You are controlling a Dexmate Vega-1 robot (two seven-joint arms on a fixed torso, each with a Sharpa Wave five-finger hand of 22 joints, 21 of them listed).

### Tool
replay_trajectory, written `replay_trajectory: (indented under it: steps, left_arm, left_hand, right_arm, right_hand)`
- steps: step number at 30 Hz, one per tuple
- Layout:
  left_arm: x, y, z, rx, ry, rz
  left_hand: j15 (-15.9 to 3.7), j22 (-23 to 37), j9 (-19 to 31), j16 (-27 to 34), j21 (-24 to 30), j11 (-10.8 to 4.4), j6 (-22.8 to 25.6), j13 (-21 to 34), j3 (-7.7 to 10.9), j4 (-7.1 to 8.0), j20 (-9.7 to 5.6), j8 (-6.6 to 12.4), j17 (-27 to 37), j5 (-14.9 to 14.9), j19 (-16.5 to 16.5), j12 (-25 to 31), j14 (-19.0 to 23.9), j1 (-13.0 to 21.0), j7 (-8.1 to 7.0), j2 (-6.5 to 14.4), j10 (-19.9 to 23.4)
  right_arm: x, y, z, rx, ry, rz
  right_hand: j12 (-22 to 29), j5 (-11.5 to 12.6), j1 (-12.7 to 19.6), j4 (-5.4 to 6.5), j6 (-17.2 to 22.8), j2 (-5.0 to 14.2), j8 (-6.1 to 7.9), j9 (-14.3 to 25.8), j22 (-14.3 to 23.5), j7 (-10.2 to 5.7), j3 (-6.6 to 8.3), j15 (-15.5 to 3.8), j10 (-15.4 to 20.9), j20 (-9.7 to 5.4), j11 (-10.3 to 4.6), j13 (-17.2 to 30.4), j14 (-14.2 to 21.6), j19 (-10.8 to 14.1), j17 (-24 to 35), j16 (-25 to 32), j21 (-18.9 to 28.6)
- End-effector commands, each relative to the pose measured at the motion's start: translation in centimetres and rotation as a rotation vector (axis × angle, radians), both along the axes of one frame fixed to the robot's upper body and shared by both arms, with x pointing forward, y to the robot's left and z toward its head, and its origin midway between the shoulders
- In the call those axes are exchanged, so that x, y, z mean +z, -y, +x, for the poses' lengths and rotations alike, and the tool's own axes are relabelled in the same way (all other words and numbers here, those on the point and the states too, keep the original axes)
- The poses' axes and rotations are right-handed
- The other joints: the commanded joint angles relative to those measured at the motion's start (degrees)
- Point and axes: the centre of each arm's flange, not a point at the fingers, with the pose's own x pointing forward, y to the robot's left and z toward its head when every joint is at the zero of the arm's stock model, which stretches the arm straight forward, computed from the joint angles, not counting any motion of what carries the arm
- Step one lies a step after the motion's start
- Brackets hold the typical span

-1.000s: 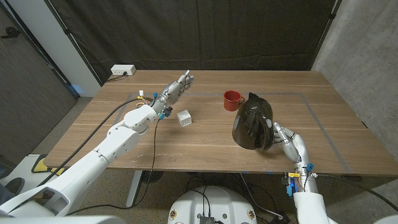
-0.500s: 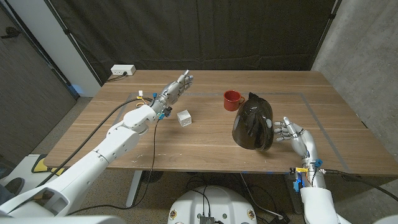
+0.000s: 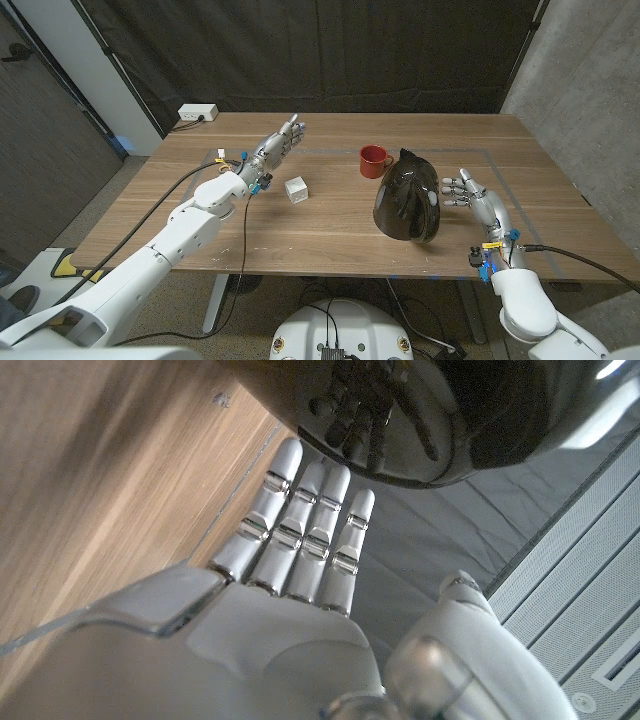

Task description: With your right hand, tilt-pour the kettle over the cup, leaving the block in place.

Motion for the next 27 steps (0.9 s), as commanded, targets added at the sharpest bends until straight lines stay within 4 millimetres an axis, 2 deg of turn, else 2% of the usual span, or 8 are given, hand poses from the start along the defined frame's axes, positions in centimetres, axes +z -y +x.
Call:
replay_trajectory:
  steps: [1,8,17,20,21,24,27]
  left_arm:
    - [-0.7,-1.4,-0.3,0.005,-0.001,-0.018]
    - [-1.0,-2.4,-0.8,0.020,0.002,-0.027]
    - [-1.7,-3.3,-0.9,0.018,-0.002,-0.035]
    - [-1.6,-3.4,-0.8,0.011,0.000,-0.034]
    - [-1.6,-3.5,-0.8,0.009,0.001,-0.034]
    - [-1.4,-3.6,-0.7,0.004,0.004,-0.034]
    - [-1.3,-3.7,-0.6,0.004,0.005,-0.034]
  left_hand:
    - [-0.06,0.19,0.17,-0.09,-0.09,-0.03,0.52,0.23,-0.41,-0.05,0.28,0.20,0.27,-0.08,-0.07,-0.06,0.49,0.16,-0.10,0.16,0.44]
    - [-0.04,0.19,0.17,-0.06,-0.08,0.03,0.58,0.23,-0.49,-0.05,0.19,0.21,0.27,-0.08,-0.02,-0.07,0.59,0.19,-0.12,0.18,0.46]
    - [-0.03,0.19,0.17,-0.07,-0.07,-0.05,0.60,0.23,-0.60,-0.05,0.11,0.20,0.27,-0.09,0.01,-0.09,0.60,0.22,-0.12,0.19,0.44]
    - [-0.02,0.19,0.17,-0.08,-0.07,0.12,0.59,0.23,-0.64,-0.04,0.07,0.19,0.27,-0.10,-0.01,-0.09,0.61,0.23,-0.10,0.19,0.45]
    - [-0.02,0.19,0.17,-0.07,-0.07,0.06,0.58,0.23,-0.66,-0.04,0.06,0.18,0.27,-0.10,0.01,-0.09,0.62,0.24,-0.11,0.19,0.45]
    - [-0.06,0.19,0.17,-0.07,-0.08,-0.01,0.61,0.23,-0.71,-0.04,0.06,0.18,0.27,-0.10,-0.01,-0.07,0.65,0.25,0.00,0.20,0.53]
    - [-0.09,0.19,0.17,-0.08,-0.07,0.05,0.56,0.23,-0.75,-0.03,0.00,0.16,0.27,-0.11,0.02,-0.07,0.64,0.26,-0.06,0.20,0.54]
  right_arm:
    - [3.1,1.2,4.2,0.133,-0.030,0.075]
    - [4.4,1.0,6.5,0.195,-0.044,0.090]
    - [6.4,1.0,8.1,0.229,-0.042,0.073]
    - [6.9,0.9,8.8,0.257,-0.050,0.074]
    - [7.1,0.9,9.0,0.263,-0.052,0.078]
    - [7.5,1.1,9.7,0.274,-0.056,0.085]
    - [8.3,1.4,10.3,0.279,-0.057,0.072]
  right_hand:
    - [-1.17,-0.08,-0.12,-0.04,-0.96,0.59,-0.87,-0.23,0.06,0.30,-0.34,0.35,-2.61,-3.88,-0.15,-0.54,-0.97,-0.93,-0.28,-0.51,-1.15]
    - [-2.25,-0.22,0.06,-0.20,-4.16,0.93,-3.18,-0.85,0.02,1.15,-0.53,1.27,-4.89,-3.09,0.81,-1.74,-3.90,-3.30,-1.11,-2.01,-3.45]
    - [-3.31,-0.35,0.04,-0.34,-6.48,1.03,-5.16,-1.45,-0.05,1.42,-0.91,1.98,-6.98,-1.65,1.64,-3.09,-7.98,-7.60,-2.10,-3.69,-6.62]
    - [-4.02,-0.35,-0.01,-0.41,-7.59,1.11,-6.17,-1.72,-0.08,1.36,-1.14,2.58,-8.51,-1.36,1.88,-3.90,-10.41,-9.83,-2.69,-4.41,-8.40]
    - [-4.64,-0.34,-0.02,-0.46,-7.97,1.23,-6.70,-1.88,-0.05,1.47,-1.29,3.22,-10.09,-0.91,2.09,-4.43,-13.10,-11.21,-3.09,-5.03,-9.56]
    - [-5.91,-0.27,-0.12,-0.53,-9.27,1.45,-7.89,-2.12,-0.03,1.68,-1.58,3.70,-14.03,-0.50,2.39,-5.35,-17.37,-13.79,-3.67,-5.49,-11.71]
    - [-6.19,-0.22,-0.20,-0.54,-9.55,1.56,-8.31,-2.22,-0.02,1.39,-1.74,3.77,-15.53,-0.20,2.53,-5.78,-18.90,-15.17,-3.91,-5.35,-12.82]
